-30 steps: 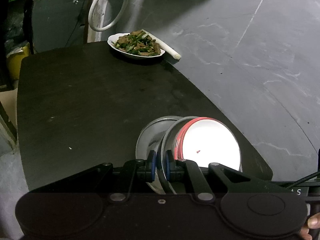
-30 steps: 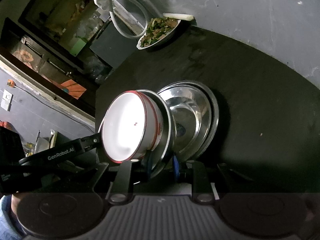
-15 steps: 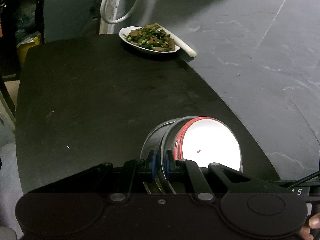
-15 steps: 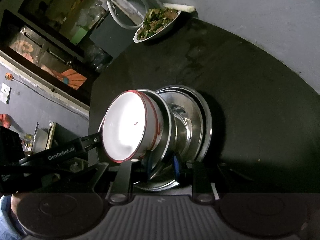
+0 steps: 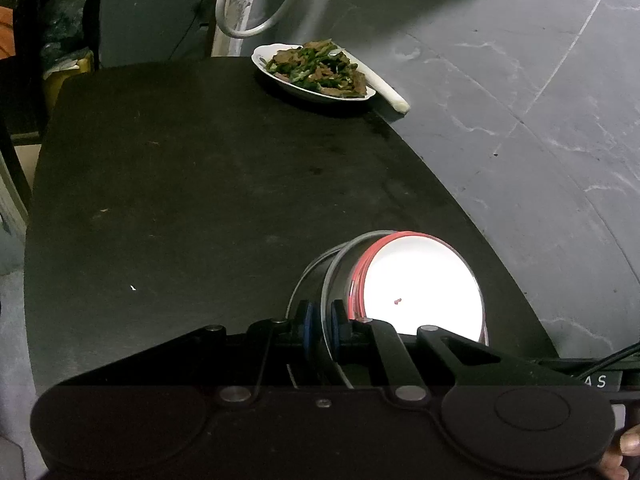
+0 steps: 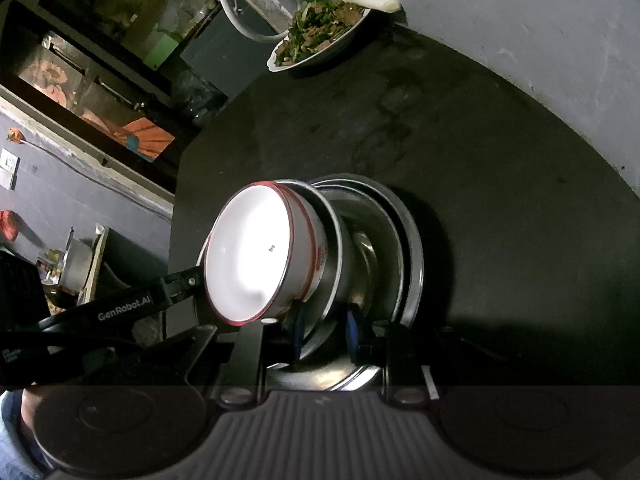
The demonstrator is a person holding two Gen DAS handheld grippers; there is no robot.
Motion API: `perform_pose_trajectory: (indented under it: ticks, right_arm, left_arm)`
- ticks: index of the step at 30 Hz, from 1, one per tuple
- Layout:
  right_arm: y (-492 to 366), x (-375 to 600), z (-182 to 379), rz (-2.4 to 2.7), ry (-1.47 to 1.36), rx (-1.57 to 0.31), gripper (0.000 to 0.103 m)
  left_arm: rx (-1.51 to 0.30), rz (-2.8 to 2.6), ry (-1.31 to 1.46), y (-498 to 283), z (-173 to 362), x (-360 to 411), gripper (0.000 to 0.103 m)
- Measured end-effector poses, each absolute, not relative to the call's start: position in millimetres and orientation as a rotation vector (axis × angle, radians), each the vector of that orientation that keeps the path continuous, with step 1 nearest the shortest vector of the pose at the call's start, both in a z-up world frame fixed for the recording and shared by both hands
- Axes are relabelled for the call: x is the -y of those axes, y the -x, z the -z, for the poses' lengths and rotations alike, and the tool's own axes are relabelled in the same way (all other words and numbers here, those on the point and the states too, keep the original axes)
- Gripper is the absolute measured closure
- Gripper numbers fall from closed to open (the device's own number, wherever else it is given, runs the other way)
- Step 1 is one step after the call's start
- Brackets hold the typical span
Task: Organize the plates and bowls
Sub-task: 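Lower the bowl stack onto the steel plate stack with the left tool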
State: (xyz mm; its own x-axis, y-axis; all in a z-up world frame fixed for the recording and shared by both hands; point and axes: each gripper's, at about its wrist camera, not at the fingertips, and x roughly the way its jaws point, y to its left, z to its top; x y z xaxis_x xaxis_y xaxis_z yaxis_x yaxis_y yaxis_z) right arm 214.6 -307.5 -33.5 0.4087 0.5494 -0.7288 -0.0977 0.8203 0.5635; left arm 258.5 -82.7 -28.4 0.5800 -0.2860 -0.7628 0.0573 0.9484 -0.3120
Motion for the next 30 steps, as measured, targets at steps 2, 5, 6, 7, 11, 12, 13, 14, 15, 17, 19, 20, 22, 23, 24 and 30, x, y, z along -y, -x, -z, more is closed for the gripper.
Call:
perform_pose_trajectory:
  ticks: [2,5,6,7,11,12,13,14,15,17,19,20,22,23,24,30]
  right_arm:
    - [-215.5,307.5,32.8,-0.426,-0.474,-1.082,0.079]
    - [-215.9,308.0,32.5,-0.423,-0.472,-1.084,0.079]
    - [-215.4,308.0,32.1,-0.422,-0.471,-1.084,0.079]
    - [-215.3,308.2,31.8,-0.421,-0.471,-1.084,0.079]
    - [-214.7,309.8,30.6,-0.414,-0.472,-1.084,0.079]
    - [-214.5,309.8,30.4,-0.413,-0.472,-1.083,0.079]
    - [-214.7,309.7,30.0,-0.413,-0.470,-1.082,0.079]
    - [-214.9,309.7,29.9,-0.413,-0.469,-1.081,0.079]
    - [-214.7,309.7,29.6,-0.413,-0.468,-1.080,0.079]
    - [-215.1,310.0,30.1,-0.413,-0.469,-1.080,0.079]
    - [-215.6,309.7,30.1,-0.414,-0.467,-1.078,0.079]
    - [-215.8,309.8,30.3,-0.415,-0.466,-1.077,0.079]
    - [-215.3,310.3,30.3,-0.415,-0.465,-1.074,0.079]
    - [-215.4,310.5,30.4,-0.415,-0.465,-1.073,0.079]
    - [-215.4,310.4,30.4,-0.415,-0.464,-1.070,0.079]
    - [-215.9,309.1,27.9,-0.413,-0.437,-1.061,0.079]
  left_arm:
    - [-0.935,0.204,0.267,-258.2,29.2,82.6,0.095]
    - [-0.939,0.205,0.268,-258.9,30.3,83.8,0.095]
    - [-0.940,0.206,0.268,-259.7,30.5,84.0,0.095]
    - [-0.942,0.206,0.267,-260.2,31.0,84.5,0.095]
    - [-0.943,0.205,0.266,-260.9,32.0,85.0,0.095]
    - [-0.943,0.205,0.265,-260.6,32.1,84.9,0.095]
    - [-0.944,0.204,0.265,-260.4,32.2,84.9,0.095]
    - [-0.944,0.203,0.266,-260.1,32.3,84.7,0.095]
    - [-0.945,0.202,0.266,-260.2,32.5,84.9,0.095]
    - [-0.946,0.200,0.268,-259.7,33.2,84.8,0.095]
    - [-0.945,0.198,0.269,-259.3,33.4,85.0,0.095]
    - [-0.945,0.197,0.269,-259.3,33.4,85.2,0.095]
    - [-0.942,0.195,0.271,-259.2,33.8,85.1,0.095]
    - [-0.941,0.194,0.272,-259.4,33.8,85.3,0.095]
    - [-0.940,0.193,0.270,-259.5,34.0,85.5,0.094]
    - [-0.938,0.193,0.270,-258.9,34.4,85.0,0.094]
